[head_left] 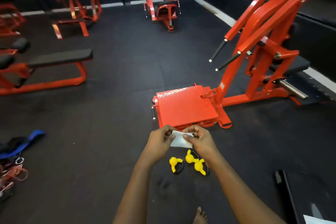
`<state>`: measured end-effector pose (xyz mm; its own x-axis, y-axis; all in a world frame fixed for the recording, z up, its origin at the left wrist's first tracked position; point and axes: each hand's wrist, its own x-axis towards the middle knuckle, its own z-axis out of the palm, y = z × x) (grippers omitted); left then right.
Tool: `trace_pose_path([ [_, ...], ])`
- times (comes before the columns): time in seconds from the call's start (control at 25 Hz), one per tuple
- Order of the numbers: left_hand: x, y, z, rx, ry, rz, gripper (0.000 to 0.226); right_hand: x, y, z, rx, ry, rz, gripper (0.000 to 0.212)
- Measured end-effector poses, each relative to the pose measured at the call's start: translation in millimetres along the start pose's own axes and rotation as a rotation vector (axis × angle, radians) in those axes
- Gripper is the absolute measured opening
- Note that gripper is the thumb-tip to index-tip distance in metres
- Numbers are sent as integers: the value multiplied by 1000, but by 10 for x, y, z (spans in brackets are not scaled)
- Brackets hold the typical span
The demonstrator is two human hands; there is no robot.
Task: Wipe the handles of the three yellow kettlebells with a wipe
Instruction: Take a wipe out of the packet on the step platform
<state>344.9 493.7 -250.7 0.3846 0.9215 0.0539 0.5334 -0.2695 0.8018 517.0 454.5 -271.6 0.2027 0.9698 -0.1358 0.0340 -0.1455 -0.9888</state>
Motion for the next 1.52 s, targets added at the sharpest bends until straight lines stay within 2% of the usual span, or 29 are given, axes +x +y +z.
trace_pose_path([
  [0.24, 816, -155, -343, 65, 83, 13, 19, 1033, -73, 245, 27, -157, 34, 10],
  [0.48, 1843, -450, -539, 55, 26, 159, 32, 1927, -27, 401, 29, 10, 42, 15],
  [0.72, 3180, -887, -602, 20, -280, 395, 32, 2636, -18, 636, 76, 433, 56, 13],
  [0.84, 3617, -907, -467, -27, -458, 501, 33, 2674, -54, 664, 110, 660, 91, 10],
  [0.92, 3788, -793, -250, -53, -604, 568, 33, 2591, -63, 585, 150, 806, 111, 17],
  [1.08, 3888, -452, 358, -122, -823, 682, 29, 2348, 14, 278, 235, 1041, 144, 8],
  [1.36, 3940, 224, 1328, -93, -1078, 851, 28, 2052, 232, -419, 390, 1313, 161, 15],
  [1.52, 3908, 533, 1890, -21, -1298, 929, 27, 1917, 413, -658, 501, 1519, 192, 17],
])
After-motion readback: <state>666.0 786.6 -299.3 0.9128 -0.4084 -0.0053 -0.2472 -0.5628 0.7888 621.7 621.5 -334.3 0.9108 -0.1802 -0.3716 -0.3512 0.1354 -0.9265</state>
